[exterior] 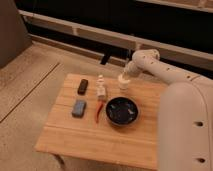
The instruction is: Place the ceramic cup in the ceramic bowl
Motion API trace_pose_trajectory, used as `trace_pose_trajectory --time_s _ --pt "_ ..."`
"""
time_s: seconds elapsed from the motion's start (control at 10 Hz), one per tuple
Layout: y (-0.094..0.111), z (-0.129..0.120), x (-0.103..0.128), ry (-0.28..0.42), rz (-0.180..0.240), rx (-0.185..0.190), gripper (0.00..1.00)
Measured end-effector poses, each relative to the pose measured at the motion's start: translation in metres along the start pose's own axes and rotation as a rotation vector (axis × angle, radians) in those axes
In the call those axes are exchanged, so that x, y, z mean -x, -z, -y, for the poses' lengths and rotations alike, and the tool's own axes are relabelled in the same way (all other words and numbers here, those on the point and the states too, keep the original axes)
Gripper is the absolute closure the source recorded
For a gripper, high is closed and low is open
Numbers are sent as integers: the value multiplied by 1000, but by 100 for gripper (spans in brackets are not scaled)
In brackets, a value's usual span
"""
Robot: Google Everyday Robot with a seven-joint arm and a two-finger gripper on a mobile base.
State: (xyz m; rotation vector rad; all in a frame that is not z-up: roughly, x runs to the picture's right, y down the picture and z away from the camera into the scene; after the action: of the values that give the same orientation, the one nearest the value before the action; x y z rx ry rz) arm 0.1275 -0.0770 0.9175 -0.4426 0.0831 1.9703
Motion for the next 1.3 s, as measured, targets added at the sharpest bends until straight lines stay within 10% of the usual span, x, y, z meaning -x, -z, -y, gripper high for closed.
trace_pose_trajectory --time_s 1.3 --pt "-59 38 -6 51 -102 -18 94"
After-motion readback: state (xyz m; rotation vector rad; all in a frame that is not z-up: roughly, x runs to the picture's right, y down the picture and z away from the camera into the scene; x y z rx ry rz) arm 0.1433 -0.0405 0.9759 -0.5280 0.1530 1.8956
